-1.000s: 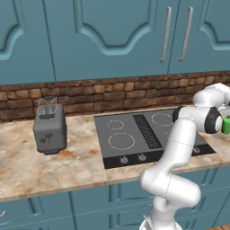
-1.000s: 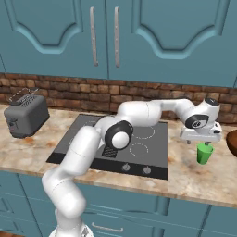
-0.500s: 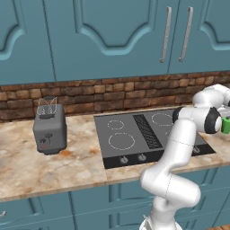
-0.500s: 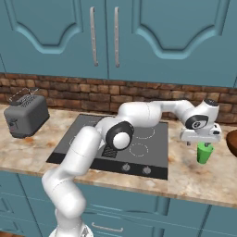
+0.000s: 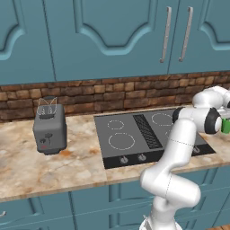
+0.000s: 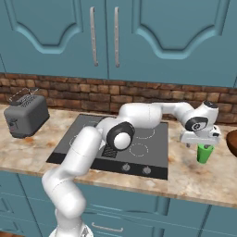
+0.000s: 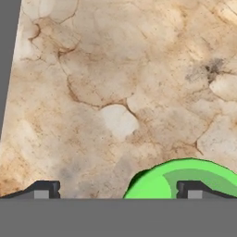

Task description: Pick the cup and bowl from the counter and place them on the counter next to the sink.

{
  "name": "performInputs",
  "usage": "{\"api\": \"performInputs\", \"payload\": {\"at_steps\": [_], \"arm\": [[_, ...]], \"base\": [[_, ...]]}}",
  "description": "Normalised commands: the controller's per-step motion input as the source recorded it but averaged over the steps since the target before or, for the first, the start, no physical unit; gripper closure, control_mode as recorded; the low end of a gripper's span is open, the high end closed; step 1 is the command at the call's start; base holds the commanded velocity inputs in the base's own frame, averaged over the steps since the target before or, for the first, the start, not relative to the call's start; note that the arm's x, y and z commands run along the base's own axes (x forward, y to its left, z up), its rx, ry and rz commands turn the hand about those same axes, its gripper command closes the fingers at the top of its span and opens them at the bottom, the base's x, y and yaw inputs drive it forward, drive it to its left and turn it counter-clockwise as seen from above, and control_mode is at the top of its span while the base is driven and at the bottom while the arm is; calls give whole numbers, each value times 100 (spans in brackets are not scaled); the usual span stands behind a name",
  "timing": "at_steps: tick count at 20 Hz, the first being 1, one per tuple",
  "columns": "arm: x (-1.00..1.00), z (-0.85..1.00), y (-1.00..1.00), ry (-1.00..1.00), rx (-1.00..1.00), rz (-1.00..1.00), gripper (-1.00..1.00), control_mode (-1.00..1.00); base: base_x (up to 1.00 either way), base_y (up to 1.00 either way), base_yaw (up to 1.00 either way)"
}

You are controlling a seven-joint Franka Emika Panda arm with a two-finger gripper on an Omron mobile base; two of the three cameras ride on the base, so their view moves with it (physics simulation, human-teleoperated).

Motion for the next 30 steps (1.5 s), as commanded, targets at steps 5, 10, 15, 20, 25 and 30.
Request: {"api": "performInputs", "payload": {"at_steps": [5,10,15,20,25,30], "arm": [[0,-22,2,4,0,0,-100,-100],[0,-1,0,0,0,0,-100,-100],[0,0,0,0,0,0,100,-100],[0,0,0,0,0,0,100,-100],[1,0,0,0,0,0,100,-100],[-18,11,0,0,0,-6,100,-100]], "base": [[0,0,0],[0,0,0],[0,0,0],[0,0,0],[0,0,0],[0,0,0]]}}
